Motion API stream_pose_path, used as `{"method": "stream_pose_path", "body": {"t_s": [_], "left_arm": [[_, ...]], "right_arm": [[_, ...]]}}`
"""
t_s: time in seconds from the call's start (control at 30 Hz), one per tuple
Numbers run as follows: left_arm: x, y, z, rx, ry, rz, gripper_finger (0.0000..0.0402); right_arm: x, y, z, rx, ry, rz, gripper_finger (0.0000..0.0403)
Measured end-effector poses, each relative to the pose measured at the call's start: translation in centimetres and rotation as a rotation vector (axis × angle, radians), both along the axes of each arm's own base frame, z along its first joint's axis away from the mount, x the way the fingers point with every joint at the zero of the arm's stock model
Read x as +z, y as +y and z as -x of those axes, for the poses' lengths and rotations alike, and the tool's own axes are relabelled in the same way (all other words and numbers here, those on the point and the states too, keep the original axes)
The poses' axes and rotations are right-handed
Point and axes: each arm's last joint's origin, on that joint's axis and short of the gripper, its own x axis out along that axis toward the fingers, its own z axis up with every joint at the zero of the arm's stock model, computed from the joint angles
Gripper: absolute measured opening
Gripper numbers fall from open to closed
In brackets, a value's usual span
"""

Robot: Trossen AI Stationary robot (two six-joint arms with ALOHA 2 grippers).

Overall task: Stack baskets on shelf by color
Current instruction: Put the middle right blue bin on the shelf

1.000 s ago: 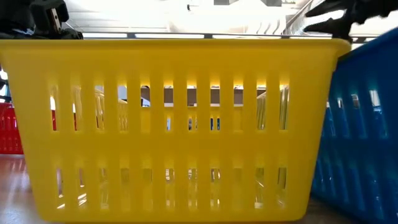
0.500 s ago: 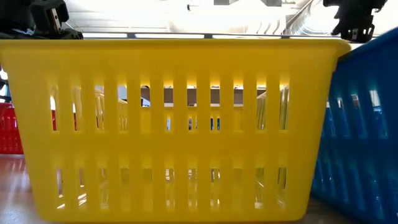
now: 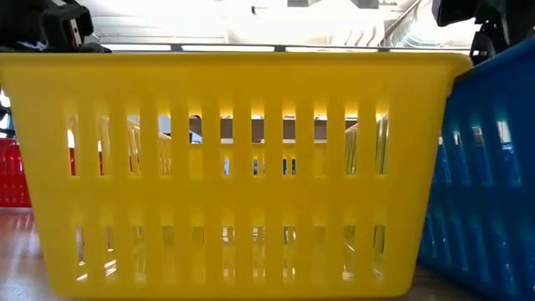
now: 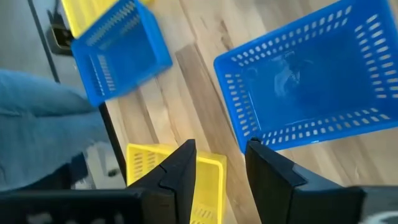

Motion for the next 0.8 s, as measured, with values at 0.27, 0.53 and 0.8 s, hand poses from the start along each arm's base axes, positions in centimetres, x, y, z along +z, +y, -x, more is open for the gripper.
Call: {"method": "stream_pose_path", "body": {"t_s": [0.27, 0.53, 0.8], "left_arm": [[-0.1, 0.0, 0.0, 0.000, 0.014, 0.002, 0.0080], [-0.1, 0.0, 0.0, 0.000, 0.014, 0.001, 0.0080], [-0.1, 0.0, 0.0, -0.005, 0.019, -0.024, 0.0080]], "right_arm": [[-1.4, 1.9, -2.1, 0.060, 0.021, 0.086, 0.0153], [-3.5, 4.0, -3.8, 0.169, 0.072, 0.204, 0.0153], [-5.9, 6.0, -5.4, 0.224, 0.131, 0.265, 0.0145]]}}
